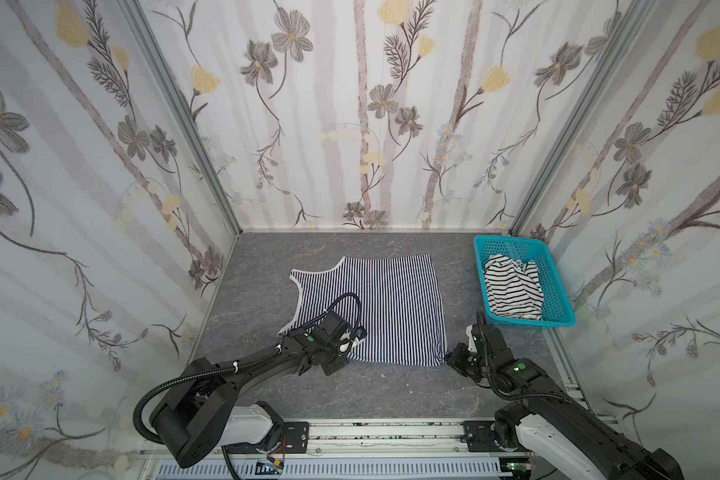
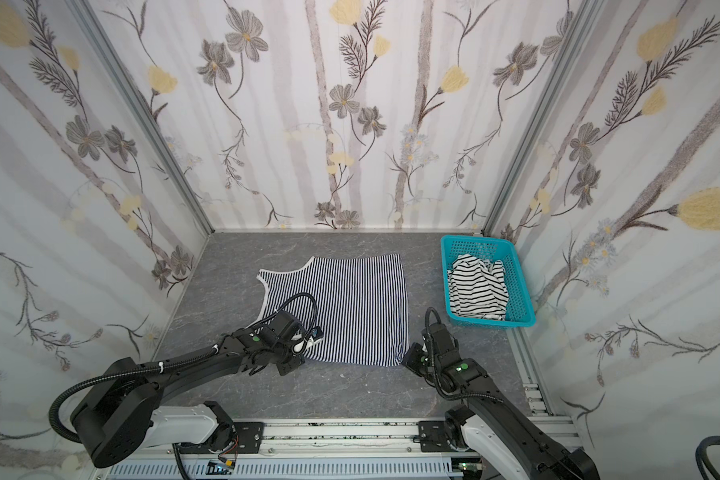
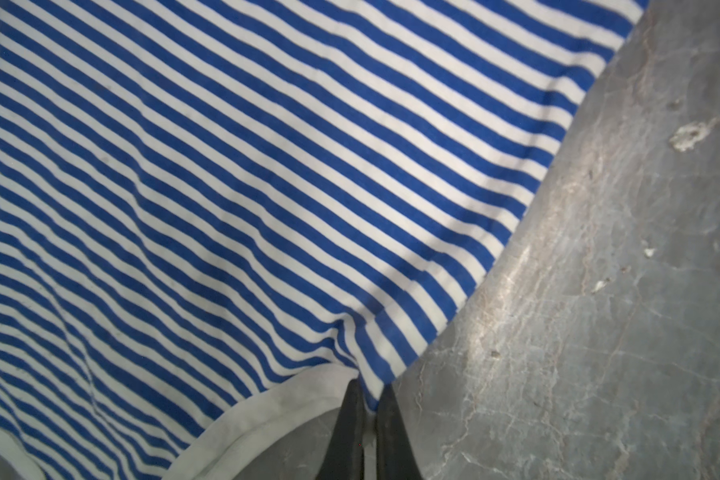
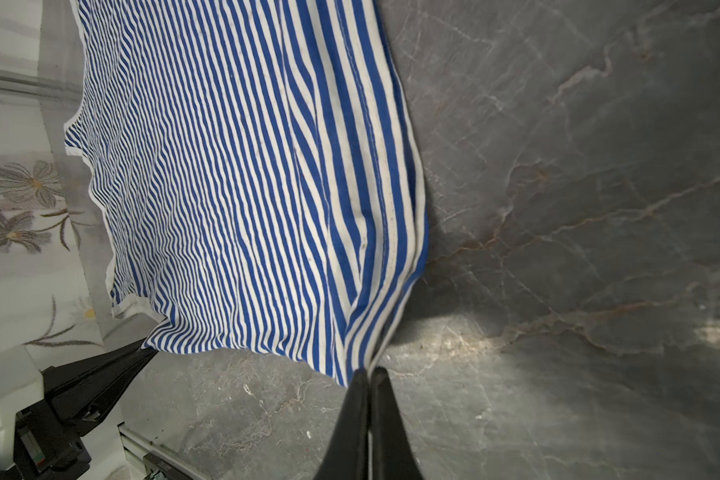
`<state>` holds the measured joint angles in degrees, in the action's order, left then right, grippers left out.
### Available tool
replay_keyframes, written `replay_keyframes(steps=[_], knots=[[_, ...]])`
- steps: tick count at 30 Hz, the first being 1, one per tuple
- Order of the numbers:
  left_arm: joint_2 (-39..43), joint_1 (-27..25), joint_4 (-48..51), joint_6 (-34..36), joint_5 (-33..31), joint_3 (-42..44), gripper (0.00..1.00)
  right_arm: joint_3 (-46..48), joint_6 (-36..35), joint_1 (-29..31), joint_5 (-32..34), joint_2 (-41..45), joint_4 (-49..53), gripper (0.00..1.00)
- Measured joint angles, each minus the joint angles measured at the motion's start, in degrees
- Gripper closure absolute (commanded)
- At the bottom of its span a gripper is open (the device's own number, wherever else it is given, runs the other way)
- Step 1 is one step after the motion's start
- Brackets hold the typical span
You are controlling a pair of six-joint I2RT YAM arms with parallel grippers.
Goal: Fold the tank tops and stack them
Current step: 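Pinch the hem edge with both grippers, then lift the hem and fold it toward the neckline with both grippers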
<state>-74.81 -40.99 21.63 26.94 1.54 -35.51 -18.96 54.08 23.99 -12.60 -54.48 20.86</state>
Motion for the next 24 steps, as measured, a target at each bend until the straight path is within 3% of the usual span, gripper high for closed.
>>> replay_keyframes(steps=[11, 24], knots=[[-4.3, 3.7, -0.2, 3.0, -2.6, -6.5, 1.0, -2.6, -2.1, -7.9, -5.0, -2.0, -1.0, 1.0], [-13.5, 7.2, -0.4, 7.0, -3.0, -15.9, 0.98, -12.3, -7.8, -15.0, -10.0, -16.5, -4.3, 1.0]])
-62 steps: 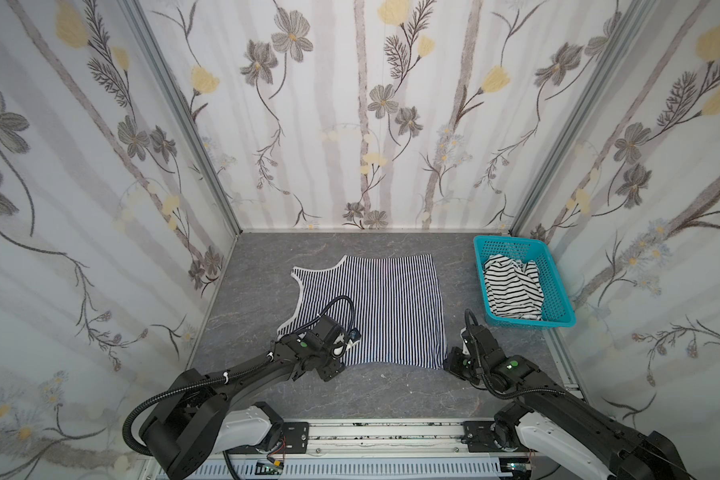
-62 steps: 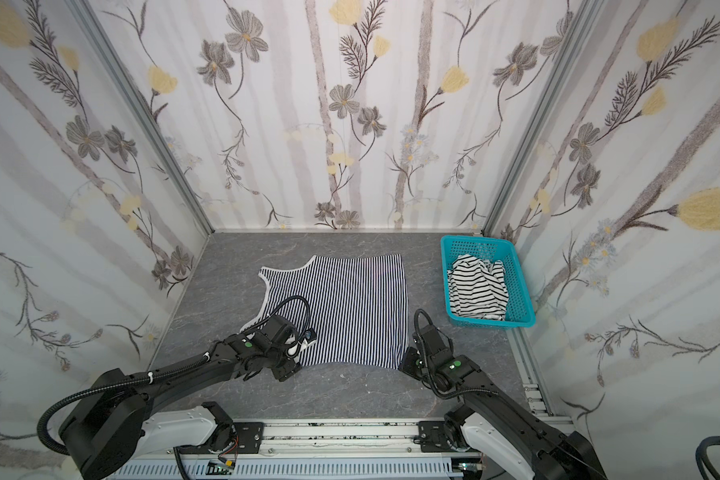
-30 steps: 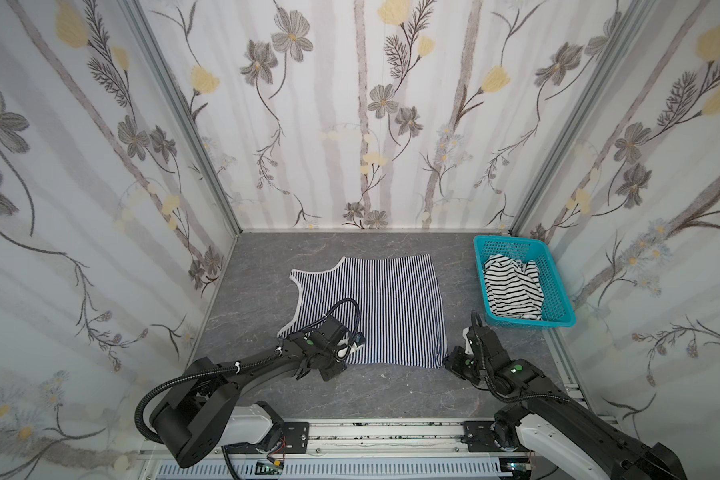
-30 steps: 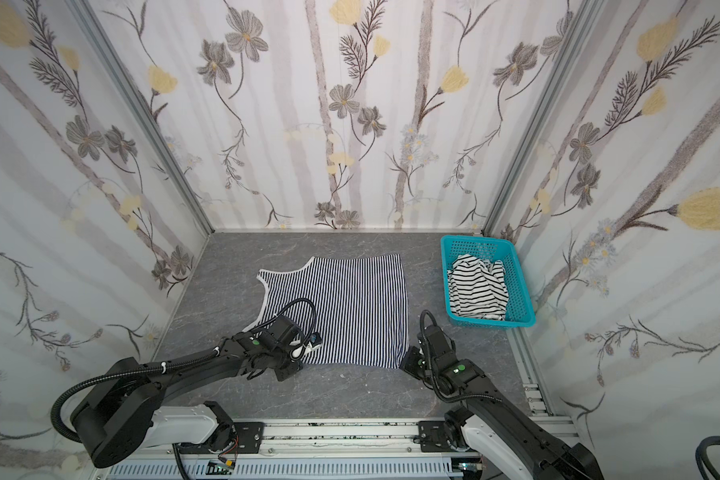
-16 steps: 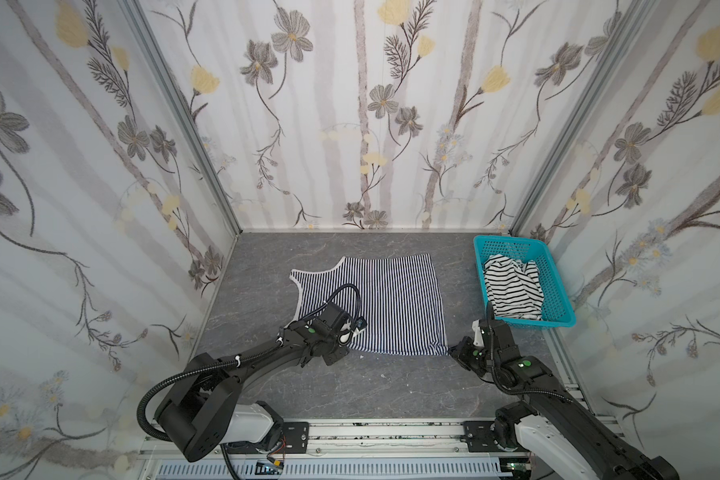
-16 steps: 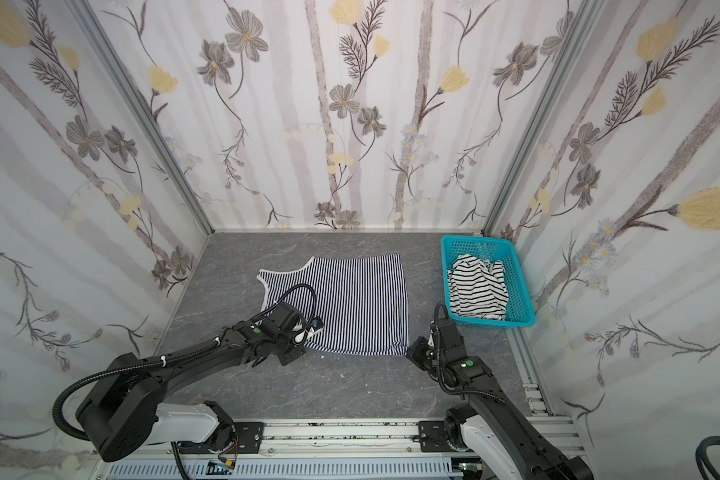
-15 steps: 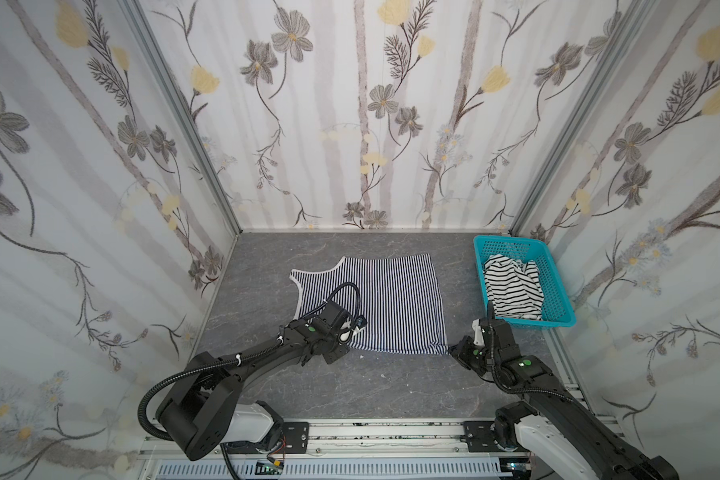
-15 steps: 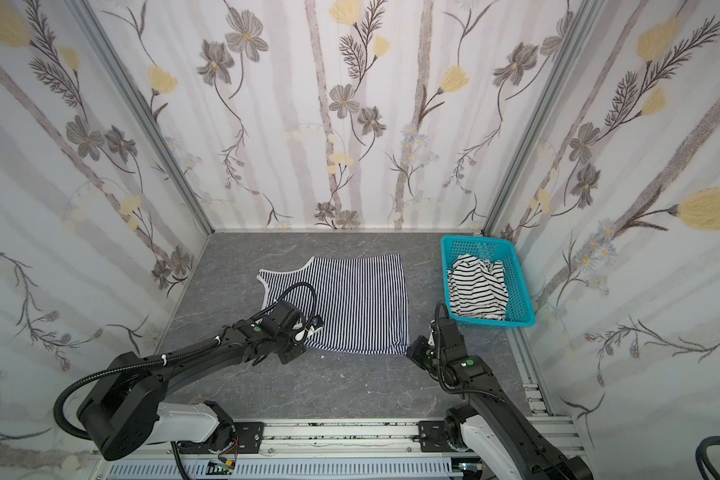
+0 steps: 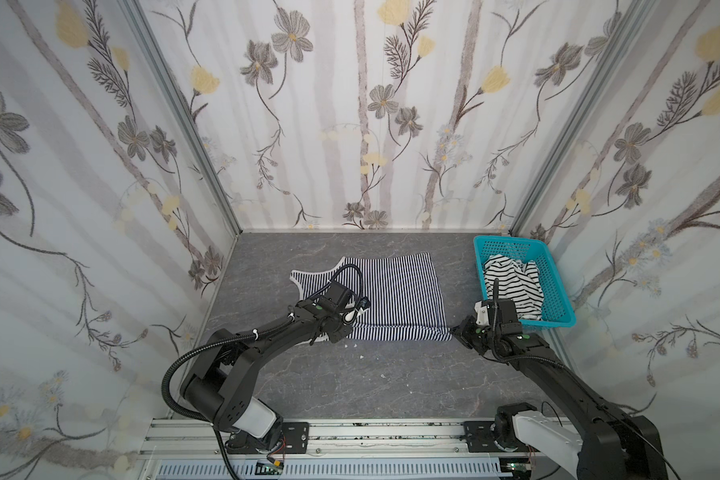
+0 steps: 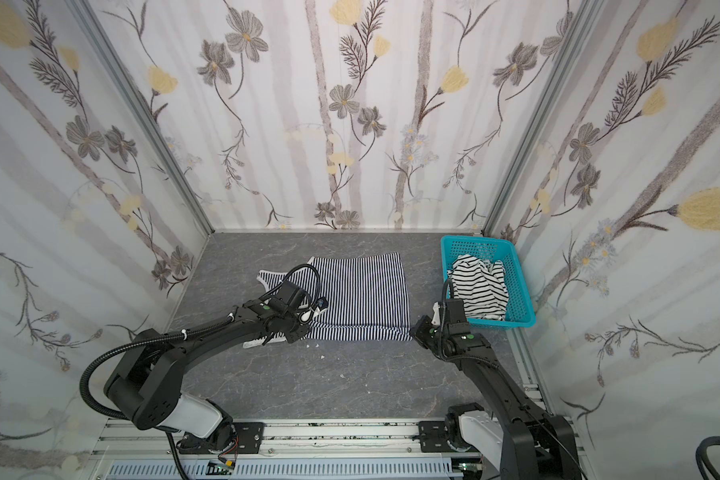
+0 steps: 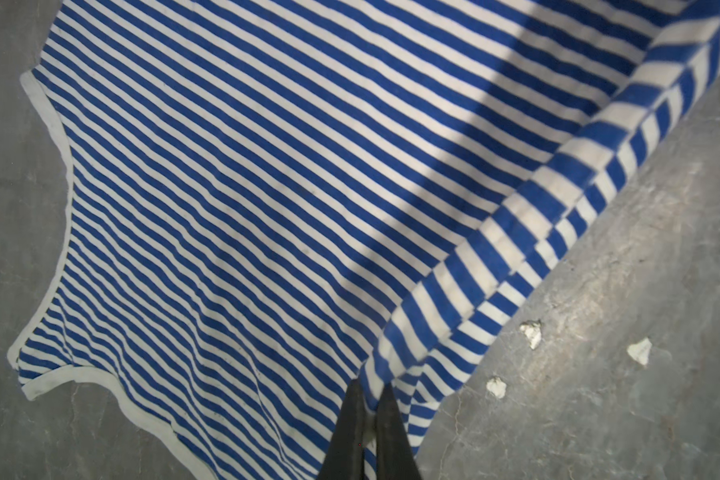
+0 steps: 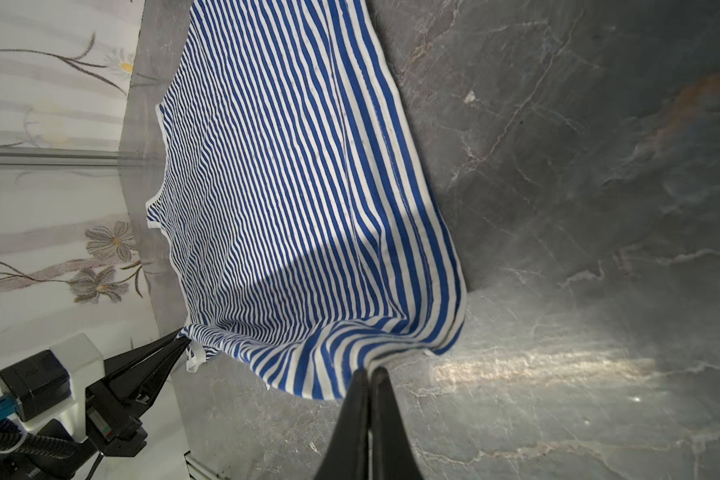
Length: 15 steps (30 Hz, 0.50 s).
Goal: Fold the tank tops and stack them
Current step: 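Lift the hem and fold it toward the neckline with both grippers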
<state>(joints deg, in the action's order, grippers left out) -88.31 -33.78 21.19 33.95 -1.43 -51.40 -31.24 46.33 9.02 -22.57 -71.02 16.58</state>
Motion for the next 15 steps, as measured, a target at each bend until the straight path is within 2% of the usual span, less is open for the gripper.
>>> replay_keyframes(steps=[15], knots=[[-9.8, 1.5, -0.1, 1.0, -0.8, -7.2, 0.87, -12.0, -6.6, -2.7, -1.1, -20.2, -2.4, 1.0]])
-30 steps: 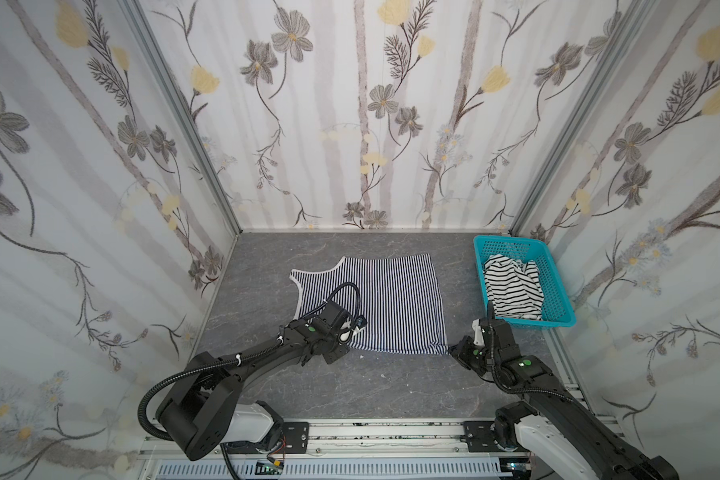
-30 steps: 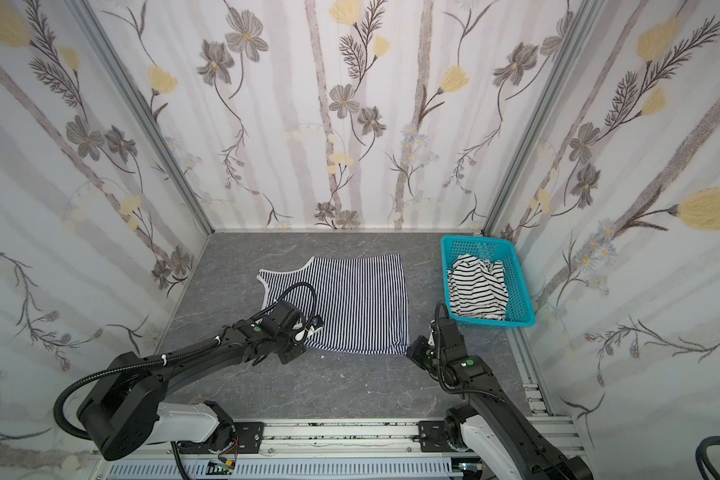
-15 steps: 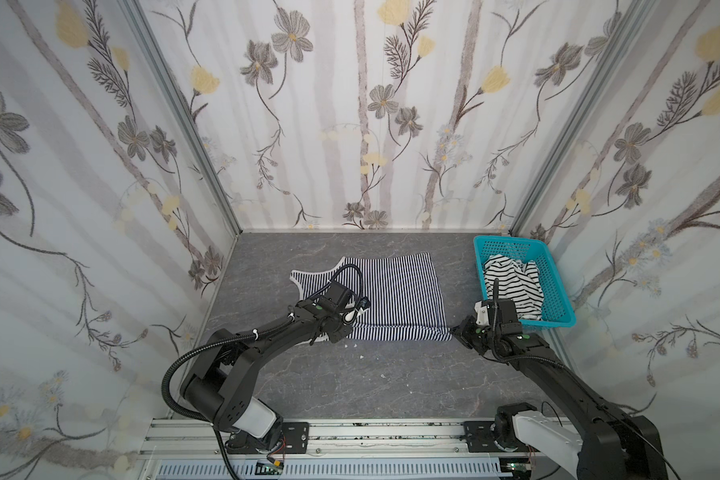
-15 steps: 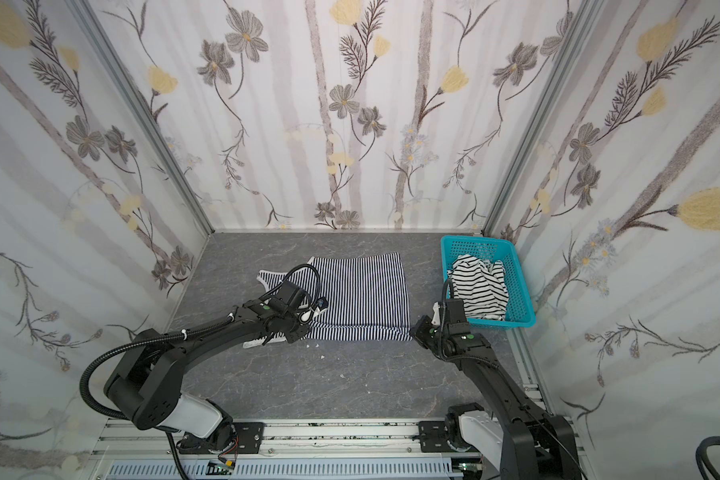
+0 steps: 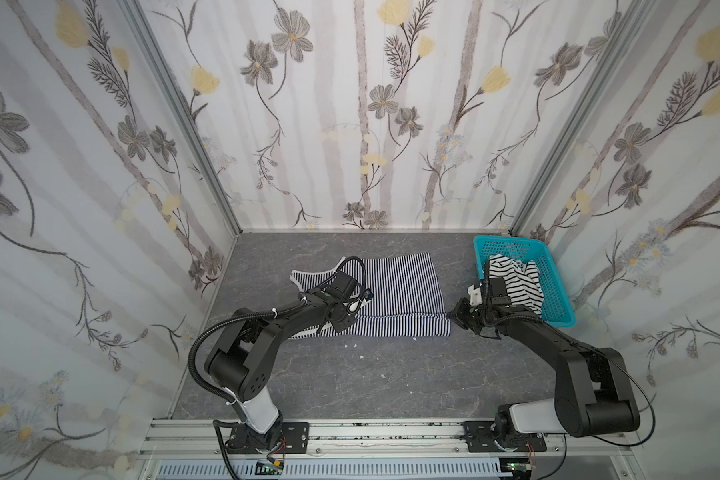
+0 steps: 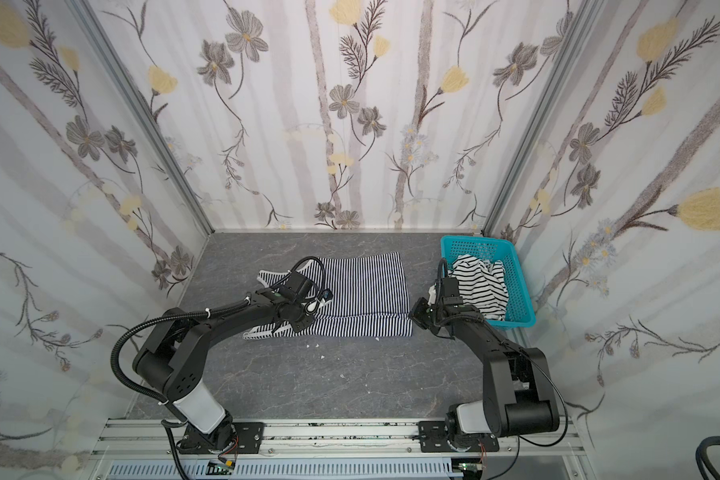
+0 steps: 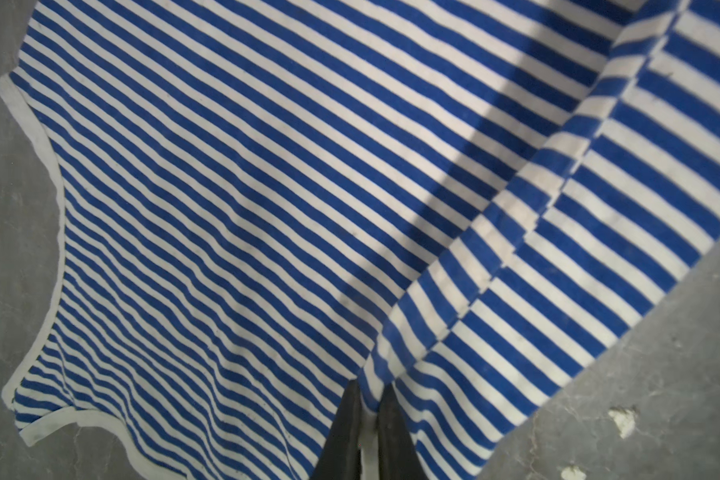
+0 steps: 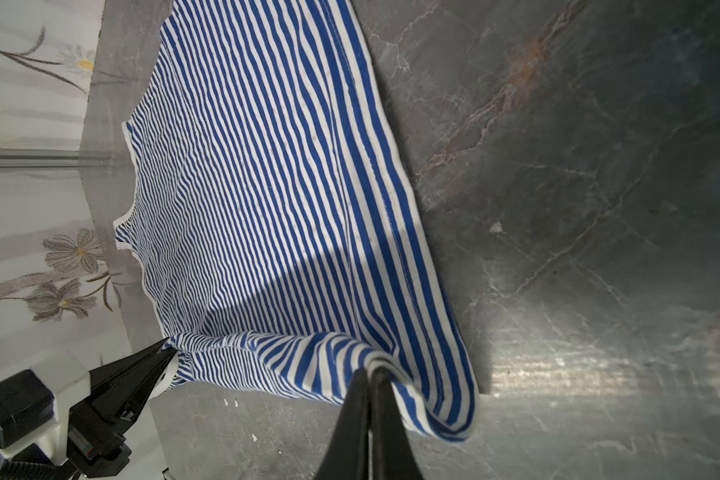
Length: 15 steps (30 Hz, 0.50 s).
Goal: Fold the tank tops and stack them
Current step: 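Lift the hem and fold it toward the neckline with both grippers, then open both grippers and release the folded hem onto the shirt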
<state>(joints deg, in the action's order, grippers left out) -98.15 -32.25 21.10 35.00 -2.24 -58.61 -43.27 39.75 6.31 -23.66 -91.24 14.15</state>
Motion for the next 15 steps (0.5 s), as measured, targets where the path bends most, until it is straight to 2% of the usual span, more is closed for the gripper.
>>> replay_keyframes(steps=[3, 4, 5, 7, 11, 15], knots=[[-1.2, 0.1, 0.1, 0.6, -0.7, -0.3, 0.8, -2.4, -0.8, 0.0, 0.0, -3.1, -1.0, 1.0], [-1.5, 0.2, 0.1, 0.6, -0.9, -0.4, 0.73, -2.9, -0.9, 0.0, 0.0, -3.9, -1.1, 0.98], [-1.6, 0.2, 0.1, 0.6, -1.2, -0.6, 0.65, -3.2, -1.1, -0.1, 0.3, -4.5, -1.1, 0.93], [-1.9, 0.5, 0.1, 0.5, -1.6, -1.0, 0.57, -3.7, -1.2, -0.1, 1.0, -5.4, -1.0, 0.8], [-1.6, 1.3, -0.5, -0.6, -2.5, -1.9, 0.5, -4.5, -2.3, 0.1, 1.9, -5.1, -1.0, 0.63], [1.1, 2.5, -1.4, -2.2, -3.8, -1.9, 0.47, -4.5, -3.0, 1.4, 5.2, -0.4, 0.7, 0.58]])
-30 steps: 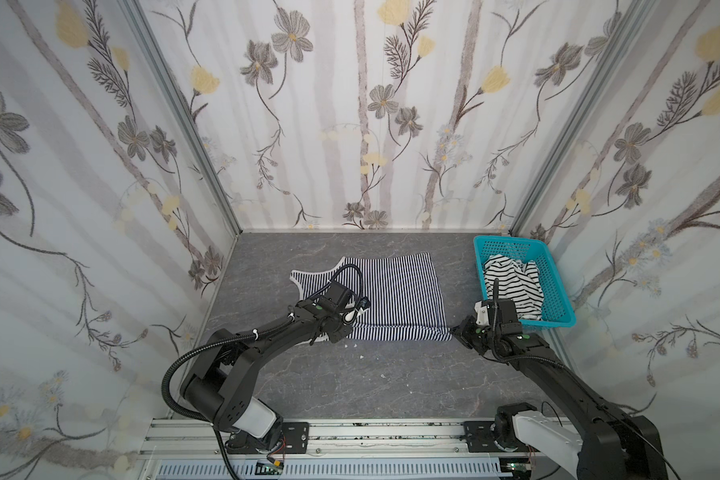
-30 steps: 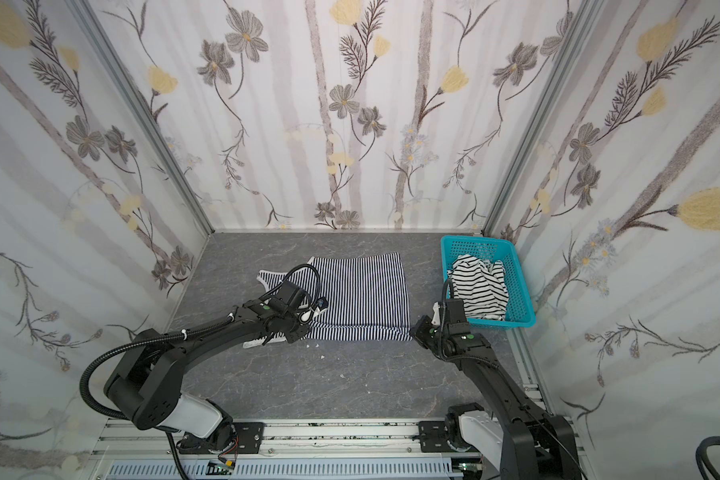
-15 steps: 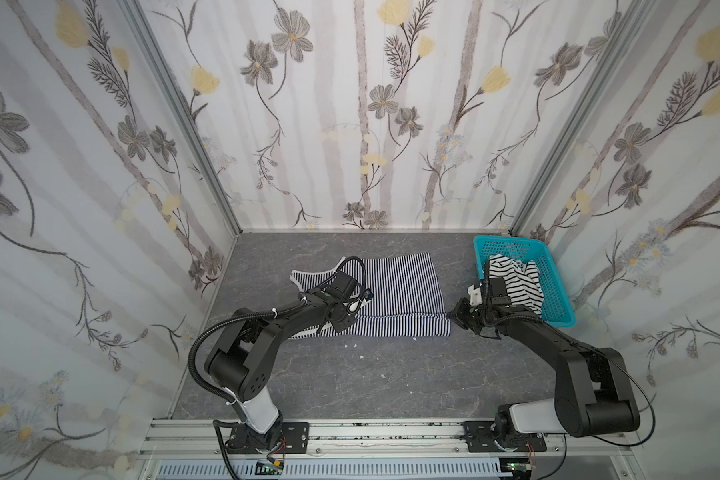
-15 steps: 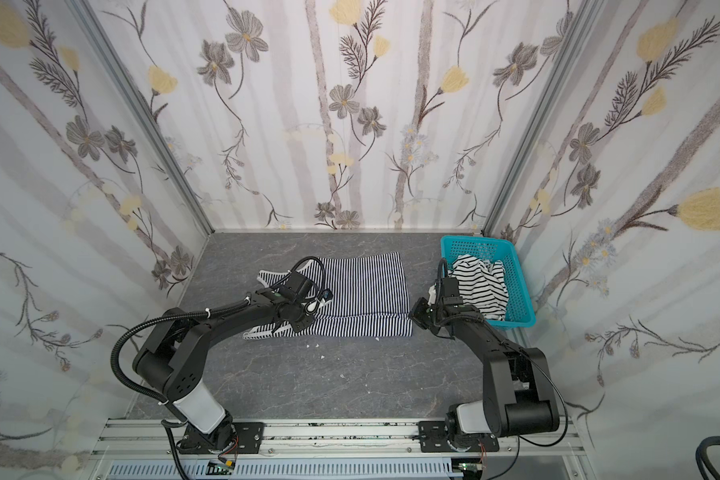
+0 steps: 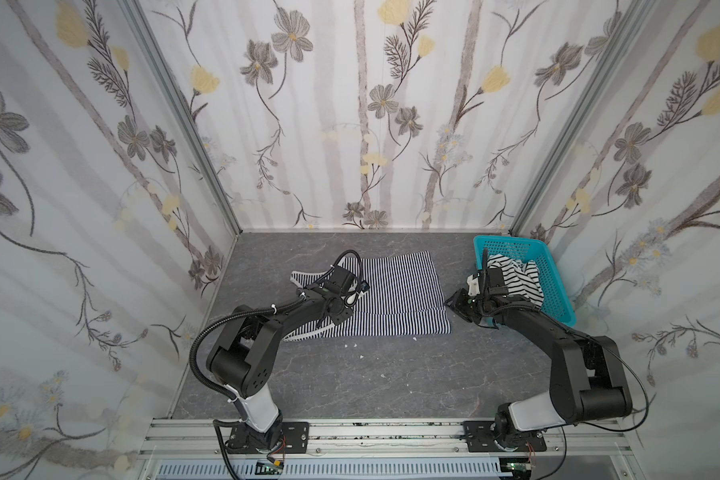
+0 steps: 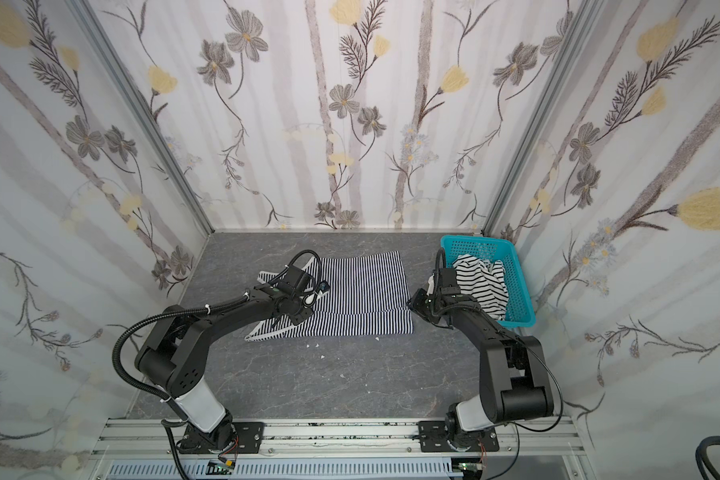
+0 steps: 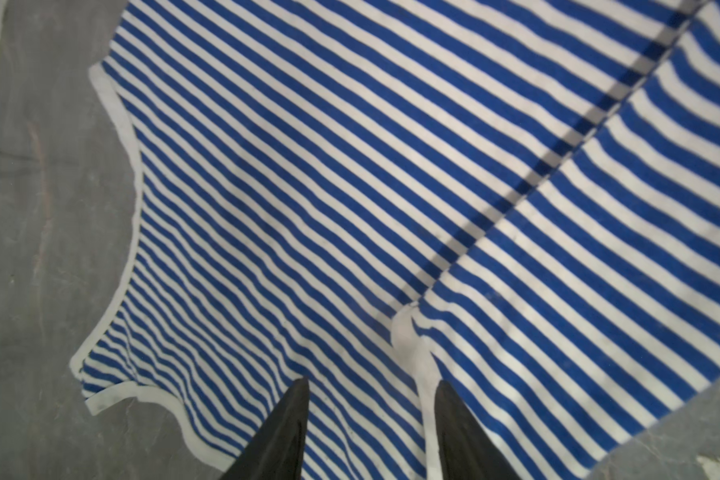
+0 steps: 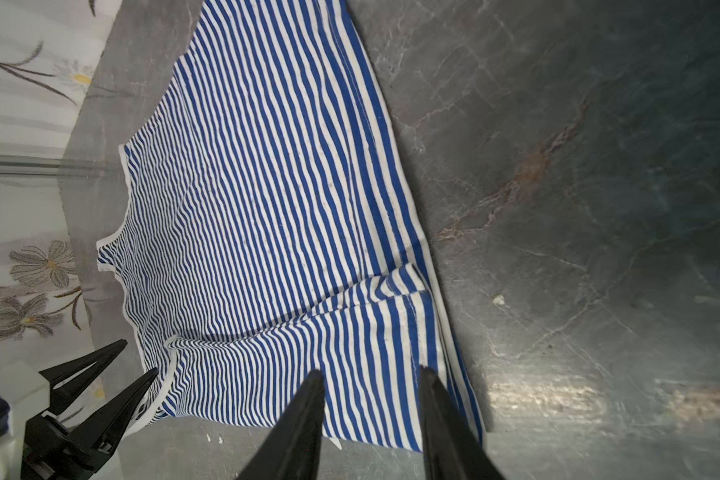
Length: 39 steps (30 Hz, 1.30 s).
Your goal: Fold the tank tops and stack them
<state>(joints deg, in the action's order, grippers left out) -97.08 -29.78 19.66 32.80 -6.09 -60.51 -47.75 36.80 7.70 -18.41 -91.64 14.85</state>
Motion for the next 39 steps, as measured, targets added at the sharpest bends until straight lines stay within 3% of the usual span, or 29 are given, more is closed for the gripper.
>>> replay_keyframes(steps=[3, 6, 13, 18, 19, 23, 24, 27, 33, 39], knots=[[5.0, 0.9, -1.4, -0.4, -1.2, 2.7, 0.35, 0.5, 0.0, 2.7, 2.2, 3.7, 0.9, 0.57], [11.0, 1.6, -1.8, -0.1, -1.6, 8.7, 0.0, 1.3, 0.1, 6.3, 4.2, 4.7, 1.3, 0.57], [24.4, 7.5, 0.2, 3.2, -0.7, 21.8, 0.0, 3.7, 0.7, 9.3, 6.9, 3.4, 1.7, 0.57], [27.1, 12.3, 0.9, 6.3, 1.9, 25.4, 0.02, 3.7, 1.1, 9.6, 6.8, 0.2, 0.1, 0.57], [27.1, 13.3, 1.1, 6.8, 2.7, 25.6, 0.08, 3.6, 1.2, 9.5, 6.8, -0.7, -0.2, 0.57], [25.4, 17.1, 1.3, 9.0, 6.1, 25.3, 0.5, 3.2, 1.3, 9.5, 6.8, -2.2, -0.2, 0.57], [24.7, 17.9, 1.6, 9.5, 6.8, 25.0, 0.53, 3.1, 1.3, 9.5, 6.8, -2.4, -0.4, 0.56], [21.8, 20.2, 2.0, 11.2, 8.4, 24.0, 0.5, 2.7, 1.3, 9.5, 6.8, -3.1, -0.4, 0.56], [18.9, 23.3, 3.7, 14.0, 11.3, 22.1, 0.28, 2.1, 1.3, 9.3, 6.8, -4.2, -0.4, 0.56], [18.2, 26.0, 5.4, 15.7, 13.7, 20.2, 0.25, 1.8, 1.3, 9.2, 6.8, -5.5, -0.4, 0.56]])
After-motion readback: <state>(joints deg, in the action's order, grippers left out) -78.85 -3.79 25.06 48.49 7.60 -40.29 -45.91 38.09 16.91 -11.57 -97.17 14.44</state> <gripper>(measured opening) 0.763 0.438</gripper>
